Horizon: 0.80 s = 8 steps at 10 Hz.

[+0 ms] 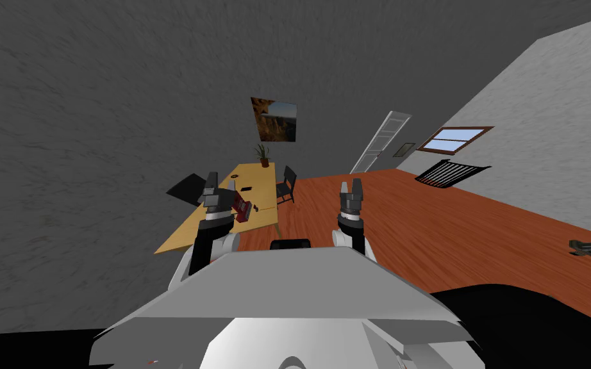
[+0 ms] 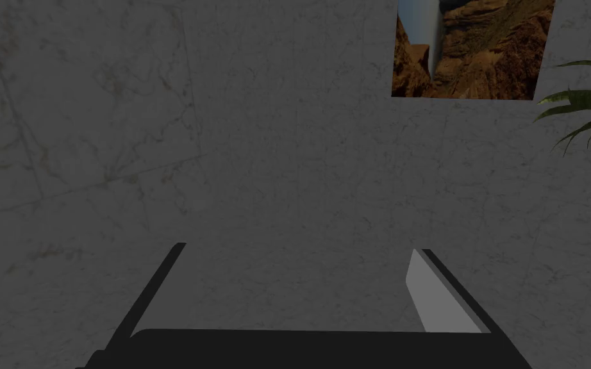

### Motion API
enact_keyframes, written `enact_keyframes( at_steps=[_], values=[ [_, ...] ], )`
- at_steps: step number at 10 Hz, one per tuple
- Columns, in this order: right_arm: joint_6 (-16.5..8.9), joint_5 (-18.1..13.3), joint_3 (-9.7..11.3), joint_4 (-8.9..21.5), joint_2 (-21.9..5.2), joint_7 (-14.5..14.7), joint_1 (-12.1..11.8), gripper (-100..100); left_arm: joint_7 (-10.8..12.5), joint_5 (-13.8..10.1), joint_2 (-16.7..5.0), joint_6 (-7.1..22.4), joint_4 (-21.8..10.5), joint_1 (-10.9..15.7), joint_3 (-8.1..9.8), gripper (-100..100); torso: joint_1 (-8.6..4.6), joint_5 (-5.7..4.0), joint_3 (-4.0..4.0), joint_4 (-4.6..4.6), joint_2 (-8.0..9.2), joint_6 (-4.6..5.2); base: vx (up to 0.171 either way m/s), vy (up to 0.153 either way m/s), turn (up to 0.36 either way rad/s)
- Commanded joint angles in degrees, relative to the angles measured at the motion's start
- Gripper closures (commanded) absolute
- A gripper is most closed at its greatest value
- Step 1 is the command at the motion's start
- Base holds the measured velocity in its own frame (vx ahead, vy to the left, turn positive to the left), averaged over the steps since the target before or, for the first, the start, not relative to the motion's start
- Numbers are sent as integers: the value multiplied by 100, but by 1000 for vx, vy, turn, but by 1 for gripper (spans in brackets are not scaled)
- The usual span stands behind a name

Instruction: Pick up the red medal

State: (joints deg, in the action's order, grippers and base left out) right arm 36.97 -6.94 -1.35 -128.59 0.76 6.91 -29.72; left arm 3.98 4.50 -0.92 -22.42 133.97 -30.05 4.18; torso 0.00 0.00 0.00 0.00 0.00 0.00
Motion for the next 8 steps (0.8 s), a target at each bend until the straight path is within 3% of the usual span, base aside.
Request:
enact_keyframes(
  at_steps=[1,8],
  values=[
    [0,0,0,0,0,0,0,0,61,-56,-241,102,-122,64,-18,-100,0,0,0,0,0,0,-3,4,-33],
    [0,0,0,0,0,0,0,0,515,-465,-857,843,-941,517,-151,-100,11,3,1,0,2,1,-9,20,-58]
  ],
)
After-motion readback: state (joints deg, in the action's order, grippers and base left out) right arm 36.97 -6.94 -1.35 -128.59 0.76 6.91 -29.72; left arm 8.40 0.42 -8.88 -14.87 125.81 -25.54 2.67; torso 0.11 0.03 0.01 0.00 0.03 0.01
